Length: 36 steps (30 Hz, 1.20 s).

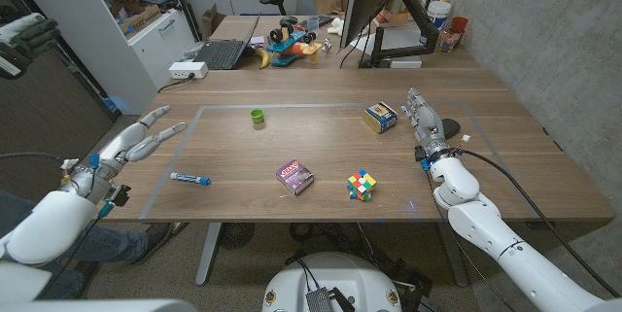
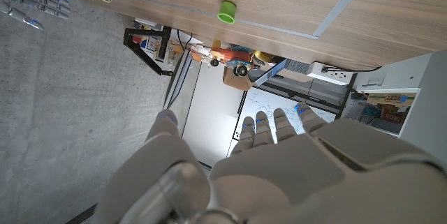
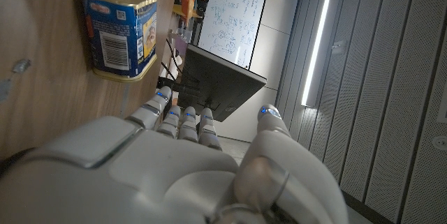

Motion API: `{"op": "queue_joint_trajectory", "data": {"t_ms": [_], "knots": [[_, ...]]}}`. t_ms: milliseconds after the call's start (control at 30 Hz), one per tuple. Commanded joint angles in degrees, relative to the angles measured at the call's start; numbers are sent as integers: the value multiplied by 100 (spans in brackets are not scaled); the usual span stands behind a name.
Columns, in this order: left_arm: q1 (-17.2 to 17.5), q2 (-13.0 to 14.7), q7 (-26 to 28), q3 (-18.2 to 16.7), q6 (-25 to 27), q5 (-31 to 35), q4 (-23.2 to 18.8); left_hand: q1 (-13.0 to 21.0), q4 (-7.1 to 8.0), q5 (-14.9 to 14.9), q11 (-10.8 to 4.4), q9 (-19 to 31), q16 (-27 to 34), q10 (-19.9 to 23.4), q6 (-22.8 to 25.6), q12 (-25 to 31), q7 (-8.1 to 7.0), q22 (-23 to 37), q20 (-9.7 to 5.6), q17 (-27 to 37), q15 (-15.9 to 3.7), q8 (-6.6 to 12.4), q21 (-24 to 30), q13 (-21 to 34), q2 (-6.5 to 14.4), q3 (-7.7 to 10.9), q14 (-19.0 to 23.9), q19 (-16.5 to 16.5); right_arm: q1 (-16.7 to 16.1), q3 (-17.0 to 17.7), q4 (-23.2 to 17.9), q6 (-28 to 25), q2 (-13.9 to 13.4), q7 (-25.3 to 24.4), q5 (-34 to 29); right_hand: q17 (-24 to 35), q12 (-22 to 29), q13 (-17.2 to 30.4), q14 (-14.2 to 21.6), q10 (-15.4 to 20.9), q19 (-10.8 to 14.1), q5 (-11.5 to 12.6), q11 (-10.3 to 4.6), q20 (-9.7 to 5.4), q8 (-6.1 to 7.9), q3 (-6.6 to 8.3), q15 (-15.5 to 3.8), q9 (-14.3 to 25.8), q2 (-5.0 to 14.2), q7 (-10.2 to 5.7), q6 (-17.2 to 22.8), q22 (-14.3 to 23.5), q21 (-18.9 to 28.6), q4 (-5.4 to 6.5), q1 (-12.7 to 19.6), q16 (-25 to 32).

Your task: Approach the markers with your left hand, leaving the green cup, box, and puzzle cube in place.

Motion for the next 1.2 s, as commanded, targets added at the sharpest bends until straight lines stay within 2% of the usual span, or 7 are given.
{"op": "queue_joint_trajectory", "data": {"t_ms": [33,667,1100,1133,1200], "knots": [[12,16,58,-39,136,545,0,80,-38,-17,8,20,25,33,39,20,8,26,47,7,25,41,36,9,30,7,31,-2,0,-15,-21,-23,-1,-44,-42,14,19,34,8,36,30,-8,22,-17,34,-13,18,16,15,-7,44,24,33,14,44,43],[-56,135,266,191,409,1220,-44,114,-64,-22,-17,23,40,52,84,23,-29,29,58,8,13,46,37,13,36,14,98,2,-10,6,-26,2,-23,-10,-27,19,16,34,18,45,31,-9,13,-7,33,-23,17,16,14,-12,55,24,31,13,46,40],[23,182,553,307,553,1785,-104,151,-91,-24,-70,25,52,65,89,25,-61,33,164,13,72,36,87,19,39,22,166,134,-10,4,-82,-32,-52,-30,-59,23,13,35,35,44,29,-10,14,-3,36,-29,32,17,16,-17,68,24,29,16,44,43],[28,189,562,319,574,1822,-112,164,-100,-23,-81,26,51,67,91,25,-121,35,191,14,78,34,98,21,40,25,174,166,-10,3,-87,-33,-53,-29,-60,23,12,35,35,44,28,-10,13,-2,37,-29,29,17,16,-16,71,24,29,16,44,43],[40,200,593,337,593,1886,-116,173,-106,-23,-89,26,55,74,111,27,-139,36,213,15,95,40,104,23,39,26,192,186,-10,-1,-102,-51,-61,-30,-64,24,12,35,38,44,27,-10,14,0,38,-30,27,17,17,-14,74,24,28,17,43,44]]}}
